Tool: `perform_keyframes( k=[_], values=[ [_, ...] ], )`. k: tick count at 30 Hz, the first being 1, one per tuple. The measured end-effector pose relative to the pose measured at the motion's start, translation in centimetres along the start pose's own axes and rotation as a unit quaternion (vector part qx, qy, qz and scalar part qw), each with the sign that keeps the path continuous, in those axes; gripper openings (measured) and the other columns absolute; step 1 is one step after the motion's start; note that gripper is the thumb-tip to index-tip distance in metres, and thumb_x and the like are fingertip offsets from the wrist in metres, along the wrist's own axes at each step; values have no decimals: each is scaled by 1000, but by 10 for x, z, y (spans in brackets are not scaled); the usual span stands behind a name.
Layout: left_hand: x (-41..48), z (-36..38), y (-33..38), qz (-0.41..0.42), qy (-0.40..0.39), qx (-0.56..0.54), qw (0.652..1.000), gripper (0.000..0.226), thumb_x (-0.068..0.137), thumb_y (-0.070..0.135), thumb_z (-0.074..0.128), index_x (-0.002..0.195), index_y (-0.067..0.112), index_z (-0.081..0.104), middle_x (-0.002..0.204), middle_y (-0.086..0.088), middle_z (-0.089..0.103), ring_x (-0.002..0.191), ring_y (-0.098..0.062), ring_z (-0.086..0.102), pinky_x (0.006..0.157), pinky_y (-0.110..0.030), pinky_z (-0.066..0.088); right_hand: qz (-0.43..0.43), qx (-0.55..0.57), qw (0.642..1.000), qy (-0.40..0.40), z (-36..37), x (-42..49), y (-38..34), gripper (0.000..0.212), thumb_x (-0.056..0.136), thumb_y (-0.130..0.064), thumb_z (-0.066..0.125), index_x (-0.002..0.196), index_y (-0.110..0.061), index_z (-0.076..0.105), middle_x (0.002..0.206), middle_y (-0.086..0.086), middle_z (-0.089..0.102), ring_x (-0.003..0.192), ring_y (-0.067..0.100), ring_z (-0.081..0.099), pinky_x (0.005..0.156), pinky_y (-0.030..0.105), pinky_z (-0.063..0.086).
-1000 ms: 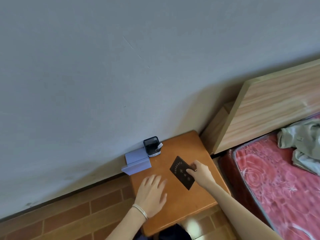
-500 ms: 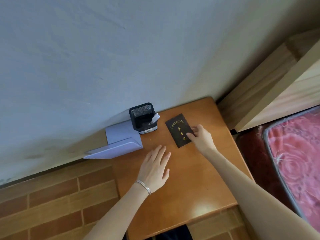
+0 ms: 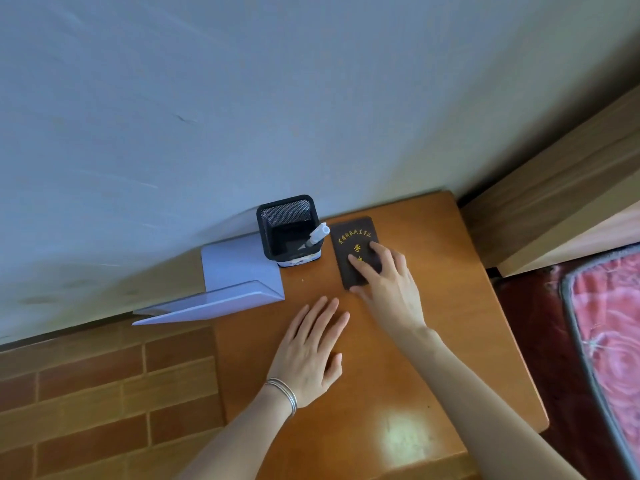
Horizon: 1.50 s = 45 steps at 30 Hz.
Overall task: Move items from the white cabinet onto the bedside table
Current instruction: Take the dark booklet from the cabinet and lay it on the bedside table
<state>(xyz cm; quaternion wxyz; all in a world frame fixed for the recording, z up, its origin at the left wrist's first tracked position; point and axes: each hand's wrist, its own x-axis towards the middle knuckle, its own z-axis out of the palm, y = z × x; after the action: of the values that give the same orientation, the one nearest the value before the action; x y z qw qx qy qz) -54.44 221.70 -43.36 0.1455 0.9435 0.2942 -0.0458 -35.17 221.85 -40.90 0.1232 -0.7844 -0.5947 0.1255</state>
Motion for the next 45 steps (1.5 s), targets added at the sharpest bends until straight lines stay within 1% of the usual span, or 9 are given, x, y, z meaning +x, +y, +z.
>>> perform_keyframes(
  k=[15, 21, 25, 30, 32, 35, 39, 41, 45],
  values=[
    [1, 4, -3, -2, -2, -10, 1000, 59, 88, 40, 35, 143, 19, 32, 150, -11, 33, 139, -29, 27, 110, -47, 26, -11, 28, 999, -16, 5, 29, -17, 57, 53, -12, 87, 107, -17, 69, 115, 19, 58, 101, 41, 54, 70, 44, 51],
    [3, -6, 1, -5, -26, -17, 1000, 56, 88, 36, 36, 142, 19, 34, 150, -11, 34, 139, -29, 28, 110, -48, 26, 24, 78, 993, -80, -28, 23, -14, 57, 82, -25, 68, 135, -23, 47, 143, 7, 36, 124, 30, 35, 98, 44, 39],
    [12, -44, 7, -17, -114, -21, 993, 57, 85, 34, 53, 140, 22, 42, 149, -8, 35, 139, -26, 27, 106, -46, 37, 33, 40, 992, -117, -84, 0, -6, 52, 91, -26, 55, 140, -28, 38, 142, 2, 37, 128, 23, 37, 100, 44, 38],
    [32, -149, 41, 54, -312, 84, 945, 60, 92, 44, 39, 147, 24, 24, 151, -3, 26, 136, -24, 24, 101, -39, 34, 92, -18, 990, -101, -165, -51, -17, 50, 94, -31, 51, 141, -28, 34, 142, 0, 39, 127, 21, 40, 98, 37, 38],
    [38, -195, 69, 102, -291, 118, 944, 60, 93, 47, 37, 147, 25, 24, 147, -3, 35, 131, -24, 34, 98, -38, 35, 136, -20, 989, -58, -203, -82, -26, 49, 94, -30, 49, 141, -26, 36, 141, 0, 41, 127, 20, 40, 101, 36, 37],
    [25, -259, 116, 204, -175, 155, 951, 56, 92, 50, 36, 141, 24, 37, 136, 0, 48, 123, -21, 43, 97, -34, 33, 216, -29, 976, 19, -255, -147, -48, 48, 91, -26, 53, 138, -20, 42, 139, 4, 46, 129, 22, 40, 105, 37, 32],
    [-13, -318, 158, 324, -28, 73, 943, 56, 86, 51, 33, 125, 20, 59, 121, -1, 63, 114, -20, 55, 97, -38, 41, 313, -79, 941, 105, -295, -240, -96, 58, 74, -21, 72, 129, -15, 54, 133, 11, 53, 127, 30, 45, 102, 49, 38],
    [-38, -333, 173, 399, 9, 17, 917, 53, 83, 48, 40, 119, 18, 65, 117, -5, 66, 112, -23, 59, 95, -43, 46, 353, -97, 922, 126, -306, -281, -128, 61, 77, -25, 70, 133, -15, 49, 138, 10, 49, 131, 28, 40, 106, 49, 34],
    [-89, -354, 196, 527, -19, 22, 850, 51, 84, 45, 46, 125, 20, 62, 125, -5, 61, 121, -23, 52, 102, -45, 40, 448, -114, 875, 144, -314, -351, -195, 60, 85, -34, 57, 140, -17, 40, 146, 8, 38, 137, 24, 29, 110, 48, 27]
  ],
)
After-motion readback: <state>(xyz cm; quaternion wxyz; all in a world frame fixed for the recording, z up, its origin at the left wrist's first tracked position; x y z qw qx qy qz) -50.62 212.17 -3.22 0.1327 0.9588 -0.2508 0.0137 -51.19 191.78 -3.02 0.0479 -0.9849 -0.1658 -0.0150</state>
